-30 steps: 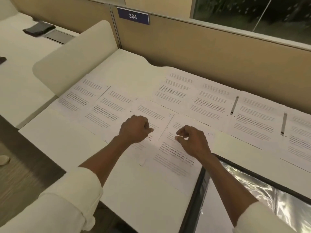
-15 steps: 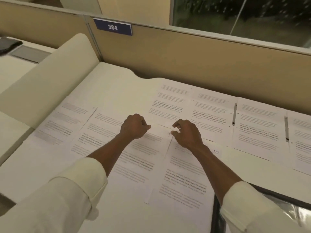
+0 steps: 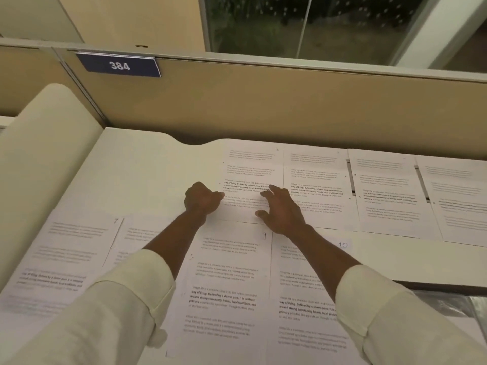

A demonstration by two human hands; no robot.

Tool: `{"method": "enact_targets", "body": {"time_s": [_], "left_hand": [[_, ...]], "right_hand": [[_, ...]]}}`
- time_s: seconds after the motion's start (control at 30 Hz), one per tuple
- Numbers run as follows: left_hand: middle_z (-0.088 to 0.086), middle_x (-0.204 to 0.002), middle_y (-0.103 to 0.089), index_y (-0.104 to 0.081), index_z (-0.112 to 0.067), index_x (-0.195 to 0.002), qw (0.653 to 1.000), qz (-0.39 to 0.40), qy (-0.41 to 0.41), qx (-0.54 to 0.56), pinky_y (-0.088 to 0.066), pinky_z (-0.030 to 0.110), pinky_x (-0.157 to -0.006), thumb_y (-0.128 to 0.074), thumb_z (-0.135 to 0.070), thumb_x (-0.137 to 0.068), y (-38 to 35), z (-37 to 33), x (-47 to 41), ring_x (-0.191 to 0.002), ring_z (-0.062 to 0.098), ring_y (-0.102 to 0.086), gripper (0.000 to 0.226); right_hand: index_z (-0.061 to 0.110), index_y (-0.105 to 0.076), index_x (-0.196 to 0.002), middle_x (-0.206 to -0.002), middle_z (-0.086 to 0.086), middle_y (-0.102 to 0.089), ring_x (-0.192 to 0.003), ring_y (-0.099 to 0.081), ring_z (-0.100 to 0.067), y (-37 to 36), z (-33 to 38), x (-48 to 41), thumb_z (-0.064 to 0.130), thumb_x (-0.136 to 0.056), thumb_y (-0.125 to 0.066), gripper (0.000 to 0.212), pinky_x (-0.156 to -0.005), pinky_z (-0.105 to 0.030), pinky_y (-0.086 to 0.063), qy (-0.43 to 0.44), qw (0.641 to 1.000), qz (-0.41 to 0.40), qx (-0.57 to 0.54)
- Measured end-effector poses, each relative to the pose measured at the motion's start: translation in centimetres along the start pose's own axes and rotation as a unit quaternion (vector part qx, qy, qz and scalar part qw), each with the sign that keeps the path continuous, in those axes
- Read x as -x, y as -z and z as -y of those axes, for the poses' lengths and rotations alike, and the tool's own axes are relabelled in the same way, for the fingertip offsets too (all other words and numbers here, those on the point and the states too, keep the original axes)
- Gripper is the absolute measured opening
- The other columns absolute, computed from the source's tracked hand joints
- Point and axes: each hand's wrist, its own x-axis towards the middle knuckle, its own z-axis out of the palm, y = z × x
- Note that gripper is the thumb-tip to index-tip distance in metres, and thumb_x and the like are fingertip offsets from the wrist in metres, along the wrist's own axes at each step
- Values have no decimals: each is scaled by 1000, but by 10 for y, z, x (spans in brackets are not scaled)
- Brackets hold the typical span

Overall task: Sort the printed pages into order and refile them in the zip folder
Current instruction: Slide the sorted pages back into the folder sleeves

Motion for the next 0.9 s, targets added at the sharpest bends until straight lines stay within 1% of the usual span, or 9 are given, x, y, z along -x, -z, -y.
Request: {"method": "enact_targets", "body": {"time_s": [0.17, 0.23, 0.3, 0.37, 0.47, 0.6, 0.7, 0.8, 0.9], "left_hand": [[28, -130, -66, -63, 10, -124, 992, 44, 60, 102, -58, 52, -96, -89, -36, -76, -11, -10, -15, -121, 41, -66, 71], [25, -130, -67, -66, 7, -125, 987, 62, 76, 129, -60, 47, -96, -89, -29, -79, -14, -15, -19, -120, 38, -67, 63], [18, -126, -69, -68, 3, -120, 984, 71, 95, 132, -54, 33, -81, -90, -25, -78, -16, -17, -22, -117, 33, -68, 55], [15, -120, -72, -71, -1, -113, 980, 85, 114, 137, -49, 30, -76, -94, -24, -71, -18, -17, -27, -113, 32, -69, 53], [10, -108, -72, -68, -10, -90, 985, 51, 128, 103, -54, 38, -94, -92, -40, -57, -21, -15, -26, -104, 33, -66, 51], [10, -111, -58, -60, -13, -96, 992, -1, 117, 56, -49, 43, -100, -84, -52, -73, -25, -23, -15, -116, 32, -49, 51], [10, -113, -69, -67, -5, -100, 990, 5, 88, 112, -62, 47, -89, -90, -47, -60, -32, -31, -19, -102, 32, -67, 63], [7, -111, -61, -64, -2, -114, 986, 1, 83, 146, -62, 40, -83, -93, -32, -74, -33, -38, -15, -96, 30, -68, 58], [7, -100, -66, -65, -6, -105, 988, 24, 67, 135, -60, 38, -83, -92, -25, -77, -31, -38, -14, -92, 31, -68, 44]], "right_hand": [[18, -47, -154, -169, -6, -30, -154, -23, -25, -14, -2, -2, 41, -99, -66, 62, -118, -42, -34, -3, 1000, -10, 5], [17, -51, -150, -165, -3, -37, -151, -29, -24, -19, -4, -4, 39, -100, -65, 56, -117, -42, -38, -8, 999, -32, -24], [17, -54, -146, -159, 0, -45, -146, -34, -22, -21, -6, -6, 36, -101, -64, 50, -114, -41, -42, -13, 997, -50, -51], [16, -55, -144, -152, 3, -51, -141, -39, -21, -21, -8, -6, 31, -102, -64, 45, -110, -41, -45, -14, 996, -63, -61], [16, -57, -141, -147, 4, -55, -137, -41, -20, -22, -11, -8, 28, -101, -64, 42, -105, -42, -48, -12, 995, -72, -61], [15, -58, -142, -150, 3, -52, -140, -40, -21, -27, -14, -9, 26, -101, -65, 43, -106, -40, -46, -2, 996, -76, -52], [16, -58, -140, -147, 3, -54, -137, -42, -20, -28, -15, -10, 27, -100, -65, 42, -103, -39, -47, -3, 994, -88, -59], [14, -61, -136, -142, 1, -57, -132, -46, -22, -27, -17, -10, 25, -99, -66, 39, -99, -41, -51, 7, 994, -95, -61], [14, -64, -130, -140, 1, -58, -130, -47, -23, -25, -20, -10, 24, -99, -66, 33, -97, -41, -52, 14, 993, -97, -62]]}}
